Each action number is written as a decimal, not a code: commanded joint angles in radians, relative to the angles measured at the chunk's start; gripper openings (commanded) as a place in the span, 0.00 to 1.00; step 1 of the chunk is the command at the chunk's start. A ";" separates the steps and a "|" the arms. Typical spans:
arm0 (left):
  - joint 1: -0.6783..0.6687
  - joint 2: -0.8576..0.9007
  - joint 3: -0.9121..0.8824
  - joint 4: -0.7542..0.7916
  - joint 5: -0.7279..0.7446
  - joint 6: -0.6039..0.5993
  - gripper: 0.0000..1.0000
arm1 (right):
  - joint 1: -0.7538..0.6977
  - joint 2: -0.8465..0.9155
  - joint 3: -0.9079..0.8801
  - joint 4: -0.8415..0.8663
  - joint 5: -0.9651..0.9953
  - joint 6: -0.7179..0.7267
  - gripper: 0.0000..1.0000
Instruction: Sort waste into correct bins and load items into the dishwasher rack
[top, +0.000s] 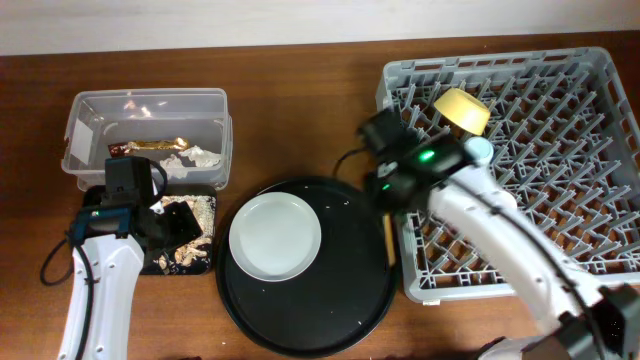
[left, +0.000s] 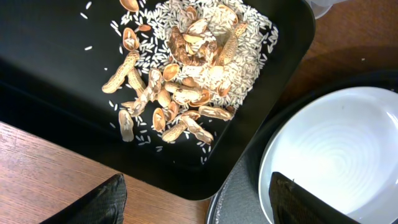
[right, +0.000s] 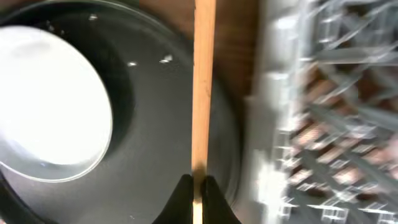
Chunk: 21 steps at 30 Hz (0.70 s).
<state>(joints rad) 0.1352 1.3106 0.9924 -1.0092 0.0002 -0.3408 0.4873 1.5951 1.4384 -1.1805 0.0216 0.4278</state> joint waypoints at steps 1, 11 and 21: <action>0.005 -0.012 0.002 0.001 0.004 -0.006 0.73 | -0.143 0.006 0.019 -0.014 0.016 -0.163 0.04; 0.005 -0.012 0.002 0.001 0.004 -0.006 0.73 | -0.220 0.192 -0.002 0.037 0.016 -0.263 0.15; 0.005 -0.012 0.002 0.002 0.004 -0.006 0.73 | -0.198 0.091 0.212 -0.057 -0.212 -0.253 0.33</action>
<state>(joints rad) 0.1352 1.3106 0.9924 -1.0084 -0.0002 -0.3408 0.2691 1.7275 1.6142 -1.2507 -0.0486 0.1738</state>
